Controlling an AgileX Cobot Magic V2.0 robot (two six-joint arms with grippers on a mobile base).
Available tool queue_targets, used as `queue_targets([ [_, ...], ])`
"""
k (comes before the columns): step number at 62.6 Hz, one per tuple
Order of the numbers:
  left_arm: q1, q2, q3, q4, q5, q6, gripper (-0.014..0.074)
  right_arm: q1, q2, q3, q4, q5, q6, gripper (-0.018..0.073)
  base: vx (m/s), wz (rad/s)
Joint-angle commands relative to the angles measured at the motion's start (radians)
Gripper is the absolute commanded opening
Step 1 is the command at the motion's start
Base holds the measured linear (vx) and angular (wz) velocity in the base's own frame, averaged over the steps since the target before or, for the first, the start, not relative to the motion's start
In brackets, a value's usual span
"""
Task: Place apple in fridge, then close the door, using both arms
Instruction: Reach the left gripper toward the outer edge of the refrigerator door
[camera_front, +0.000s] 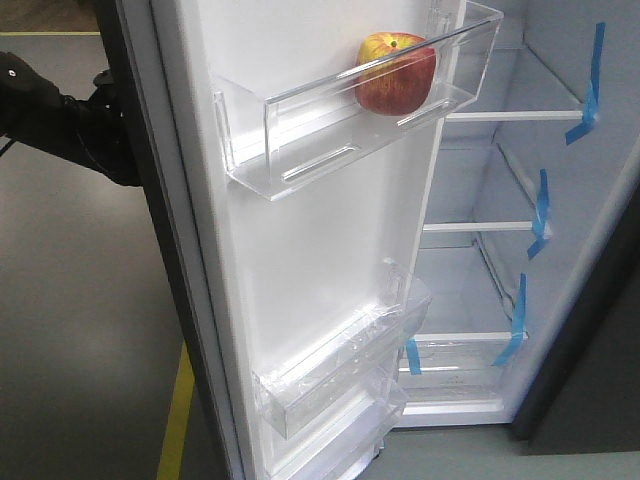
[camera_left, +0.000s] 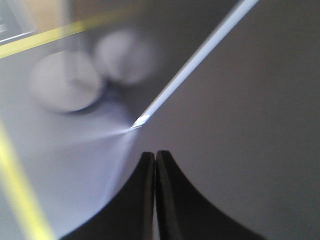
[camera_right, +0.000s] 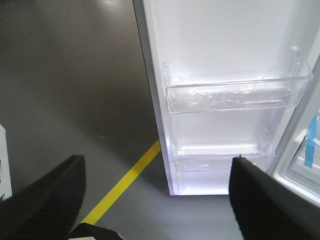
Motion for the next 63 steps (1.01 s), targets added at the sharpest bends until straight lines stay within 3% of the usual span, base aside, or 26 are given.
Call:
queue_targets([
  [1,-0.007,-0.065,-0.028,-0.082,0.005,0.017,-0.0006,0.002,0.015,-0.022,0.020,-0.059,0.000,0.0561,0.00,0.00],
  [13,-0.019,-0.116,0.027,-0.148,0.010,0.062,-0.0006,0.002,0.015,-0.022,0.020,-0.059,0.000,0.0561,0.00,0.00],
  [24,-0.063,-0.194,0.136,-0.226,-0.036,0.152,-0.0006,0.002,0.015,-0.022,0.020,-0.059,0.000,0.0561,0.00,0.00],
  [36,-0.117,-0.233,0.169,-0.262,-0.035,0.175,-0.0006,0.002,0.015,-0.022,0.020,-0.059,0.000,0.0561,0.00,0.00],
  [47,-0.193,-0.236,0.169,-0.315,-0.039,0.214,-0.0006,0.002,0.015,-0.022,0.020,-0.059,0.000,0.0561,0.00,0.00],
  [63,-0.360,-0.234,0.169,-0.397,-0.116,0.275,-0.0006,0.002,0.015,-0.022,0.020,-0.059,0.000,0.0561,0.00,0.00],
])
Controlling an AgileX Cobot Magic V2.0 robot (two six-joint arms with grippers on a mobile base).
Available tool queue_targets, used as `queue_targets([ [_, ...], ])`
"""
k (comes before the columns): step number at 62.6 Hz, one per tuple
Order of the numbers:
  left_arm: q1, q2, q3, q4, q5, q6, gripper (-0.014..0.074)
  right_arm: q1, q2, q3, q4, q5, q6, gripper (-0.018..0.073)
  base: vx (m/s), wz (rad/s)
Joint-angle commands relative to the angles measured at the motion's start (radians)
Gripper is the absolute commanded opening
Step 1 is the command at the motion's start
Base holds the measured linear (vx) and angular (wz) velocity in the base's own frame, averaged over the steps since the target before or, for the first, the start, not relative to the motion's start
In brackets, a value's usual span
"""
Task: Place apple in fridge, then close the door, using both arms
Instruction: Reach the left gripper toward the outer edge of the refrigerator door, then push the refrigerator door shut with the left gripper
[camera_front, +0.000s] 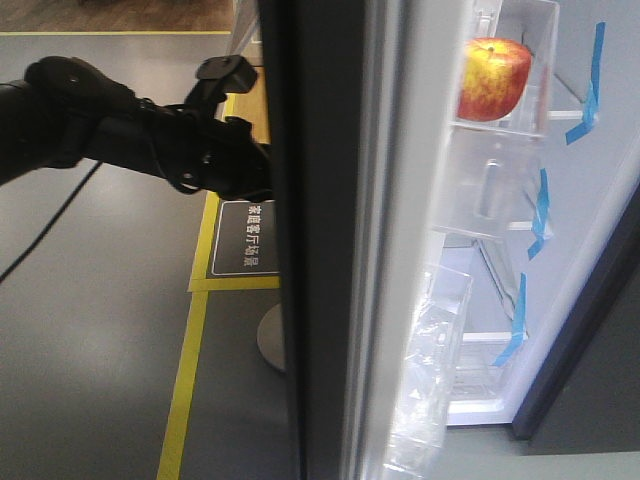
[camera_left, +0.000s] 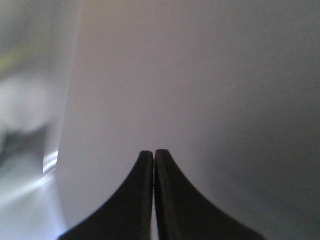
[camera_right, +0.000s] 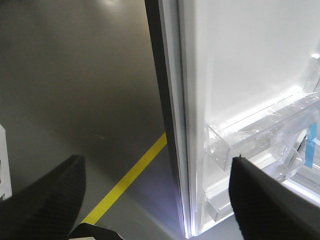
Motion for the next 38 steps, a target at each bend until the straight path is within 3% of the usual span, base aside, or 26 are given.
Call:
queue_targets([
  [1,-0.077,-0.057,-0.022,-0.099,-0.047,0.035,-0.0006,0.002,0.015,-0.022,0.019,-0.059,0.000,0.0561,0.00,0.00],
  [16,-0.228,-0.019,-0.022,-0.138,-0.135,0.057,-0.0006,0.002,0.015,-0.022,0.019,-0.059,0.000,0.0561,0.00,0.00],
  [22,-0.280,0.005,-0.022,-0.187,-0.190,0.059,-0.0006,0.002,0.015,-0.022,0.019,-0.059,0.000,0.0561,0.00,0.00],
  [29,-0.320,0.024,-0.022,-0.191,-0.223,0.059,-0.0006,0.002,0.015,-0.022,0.019,-0.059,0.000,0.0561,0.00,0.00],
  [38,-0.330,0.022,-0.022,-0.154,-0.221,0.059,-0.0006,0.002,0.015,-0.022,0.019,-0.059,0.000,0.0561,0.00,0.00],
])
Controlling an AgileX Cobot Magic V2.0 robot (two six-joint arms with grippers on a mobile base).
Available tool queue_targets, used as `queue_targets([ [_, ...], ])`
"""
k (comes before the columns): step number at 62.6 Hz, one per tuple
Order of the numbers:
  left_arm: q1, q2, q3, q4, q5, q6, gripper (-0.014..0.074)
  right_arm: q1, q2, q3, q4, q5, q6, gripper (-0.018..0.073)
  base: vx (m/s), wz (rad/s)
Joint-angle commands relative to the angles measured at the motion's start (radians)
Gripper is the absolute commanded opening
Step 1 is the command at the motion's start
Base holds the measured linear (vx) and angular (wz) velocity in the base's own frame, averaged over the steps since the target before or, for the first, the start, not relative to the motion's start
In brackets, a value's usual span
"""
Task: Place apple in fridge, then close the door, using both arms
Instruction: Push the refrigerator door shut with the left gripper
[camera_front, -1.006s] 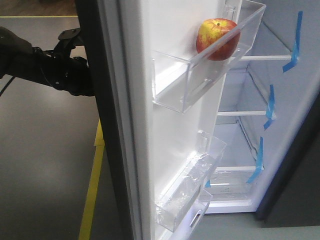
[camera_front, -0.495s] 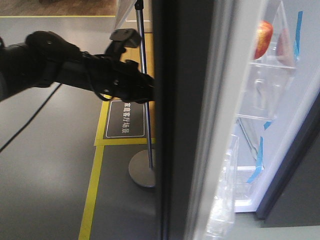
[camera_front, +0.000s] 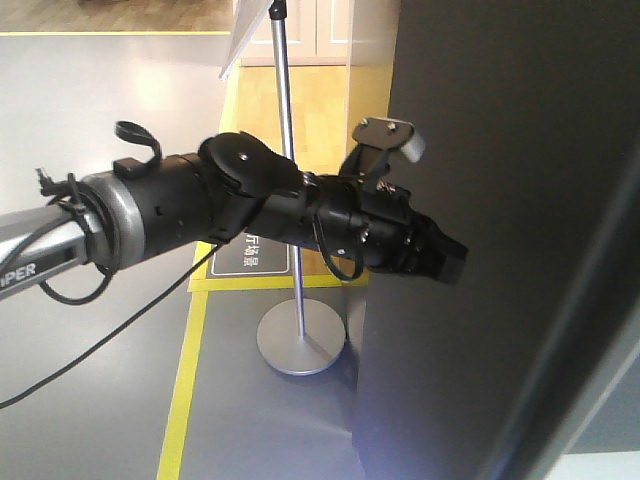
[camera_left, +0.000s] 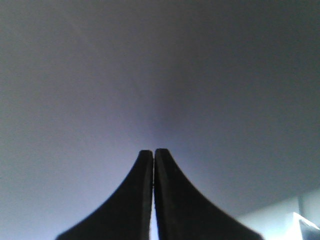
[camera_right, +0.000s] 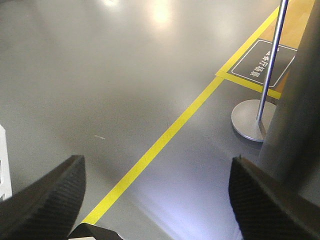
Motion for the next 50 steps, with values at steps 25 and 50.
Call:
queue_targets([
  [25,0.010,-0.181,-0.016,0.509,-0.057,-0.374,-0.0007,0.002,0.015,-0.022,0.019,-0.059,0.000,0.0561,0.00,0.00],
  [50,0.109,-0.463,0.291,0.705,-0.134,-0.469,-0.0007,0.002,0.015,-0.022,0.019,-0.059,0.000,0.0561,0.00,0.00],
])
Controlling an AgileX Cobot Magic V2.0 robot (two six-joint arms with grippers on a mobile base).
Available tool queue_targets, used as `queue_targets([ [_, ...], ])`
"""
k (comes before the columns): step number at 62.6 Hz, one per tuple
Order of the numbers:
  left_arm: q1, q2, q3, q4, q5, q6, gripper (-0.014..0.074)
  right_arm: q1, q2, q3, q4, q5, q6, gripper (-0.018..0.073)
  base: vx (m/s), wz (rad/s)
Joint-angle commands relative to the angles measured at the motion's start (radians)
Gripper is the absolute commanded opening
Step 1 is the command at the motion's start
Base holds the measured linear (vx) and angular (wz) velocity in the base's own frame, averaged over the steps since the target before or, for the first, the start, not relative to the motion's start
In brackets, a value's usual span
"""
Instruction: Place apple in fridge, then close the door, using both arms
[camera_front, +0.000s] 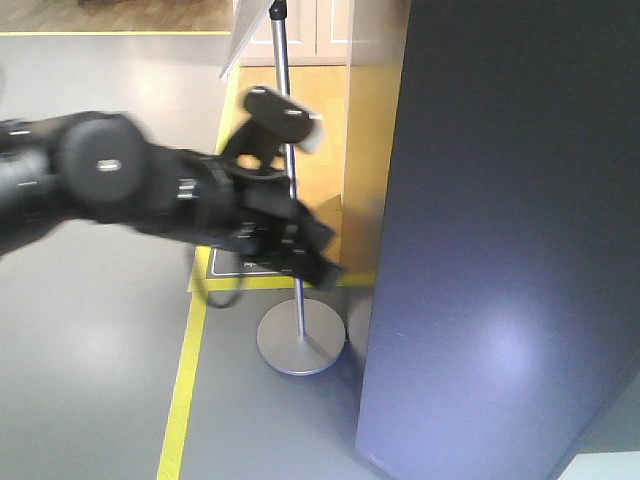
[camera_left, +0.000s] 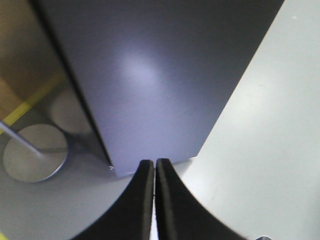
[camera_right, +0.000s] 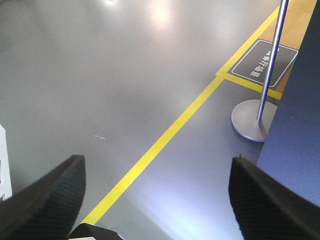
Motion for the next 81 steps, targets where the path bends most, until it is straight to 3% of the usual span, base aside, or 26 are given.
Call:
queue_targets([
  [1,0.051,-0.113,0.047,-0.011,-0.073,-0.010,-0.0007,0.002,0.015,-0.022,0.019,-0.059,0.000,0.0561,0.00,0.00],
  [28,0.318,-0.404,0.371,-0.011,-0.092,0.011,-0.0006,0.002,0.015,-0.022,0.014,-0.072,0.000,0.0560,0.00,0.00],
  [34,0.360,-0.432,0.418,-0.011,-0.086,0.011,-0.0006,0.002,0.016,-0.022,-0.023,-0.091,0.034,0.0544,0.00,0.00],
  [45,0.369,-0.442,0.438,-0.007,-0.092,0.011,-0.0006,0.002,0.037,-0.022,-0.219,-0.119,0.241,0.0445,0.00,0.00],
  [52,0.369,-0.442,0.438,-0.007,-0.077,0.011,-0.0006,0.002,0.096,-0.022,-0.344,-0.119,0.366,0.0333,0.00,0.00],
  [62,0.369,-0.442,0.438,-0.007,-0.067,0.011,-0.0006,0.002,0.214,-0.022,-0.415,-0.156,0.379,0.0143,0.00,0.00],
  [72,0.369,-0.442,0.438,-0.007,-0.067,0.011,-0.0006,0.002,0.332,-0.022,-0.449,-0.303,0.379,-0.0007,0.00,0.00],
  [81,0.369,-0.442,0.438,-0.007,-0.067,0.011,-0.0006,0.002,0.475,-0.040,-0.536,-0.395,0.433,-0.0011,0.00,0.00],
])
